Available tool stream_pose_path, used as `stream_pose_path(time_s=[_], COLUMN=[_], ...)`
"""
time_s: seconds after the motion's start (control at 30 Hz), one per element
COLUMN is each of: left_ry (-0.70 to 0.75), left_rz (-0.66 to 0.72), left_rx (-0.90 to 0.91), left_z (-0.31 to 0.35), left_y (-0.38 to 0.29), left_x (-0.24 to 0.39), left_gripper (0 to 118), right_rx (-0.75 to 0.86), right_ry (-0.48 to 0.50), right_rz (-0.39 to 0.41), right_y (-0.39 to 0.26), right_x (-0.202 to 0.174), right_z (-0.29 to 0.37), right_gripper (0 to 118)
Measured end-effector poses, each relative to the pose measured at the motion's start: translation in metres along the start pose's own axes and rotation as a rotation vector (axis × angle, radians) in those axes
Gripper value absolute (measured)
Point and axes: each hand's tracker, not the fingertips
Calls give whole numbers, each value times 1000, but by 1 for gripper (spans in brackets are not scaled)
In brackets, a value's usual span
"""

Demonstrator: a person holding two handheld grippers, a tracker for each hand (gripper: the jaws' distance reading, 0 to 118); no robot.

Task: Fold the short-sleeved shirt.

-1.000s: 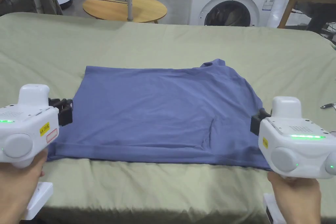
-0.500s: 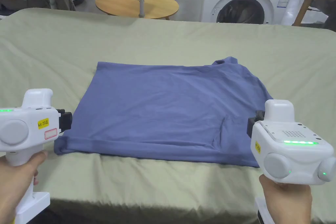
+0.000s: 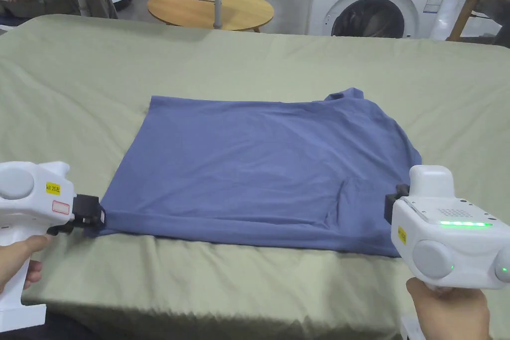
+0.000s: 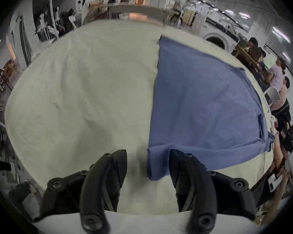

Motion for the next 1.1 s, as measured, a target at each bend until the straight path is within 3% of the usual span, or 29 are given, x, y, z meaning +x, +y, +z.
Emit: stream_pose_path(time_s=[0.13,0.17,0.2,0.27,0.37,0.47,0.5,0.6,0.77,0.87,0.97,1.1], left_ry=[28,48,52,23,30,3,-7,-20,-17,-26,-35,-47], left_rz=[-21,-38,-99,-98,-132,-109,-99,-88,-98,-89,-87,-78], left_rx=[41,48,49,47,55,65,73,79,83,87,94,117], left_z=[-2,-1,-1,2,4,9,10,11,10,12,13,18], left_y=[-13,-14,-16,-19,-23,-24,-23,-25,-28,-28,-27,-27], left_x=[8,12,17,21,25,20,17,16,18,16,14,11], left_gripper=[47,42,28,0,0,0,0,0,0,0,0,0], right_rx=[-20,-28,-38,-70,-125,-205,-236,-305,-438,-398,-383,-369], right_ry=[-9,-11,-12,-6,-5,-16,-23,-38,10,23,67,58], right_rz=[4,1,-7,-24,-32,-8,4,36,-2,-9,-6,-3], right_y=[0,0,0,1,3,2,-1,-15,-40,-47,-41,-35], right_x=[5,6,9,15,27,40,44,53,62,63,61,63], right_z=[0,-1,-1,-3,-4,-5,-6,-14,-38,-37,-32,-22], right_gripper=[0,0,0,0,0,44,49,49,48,35,2,1])
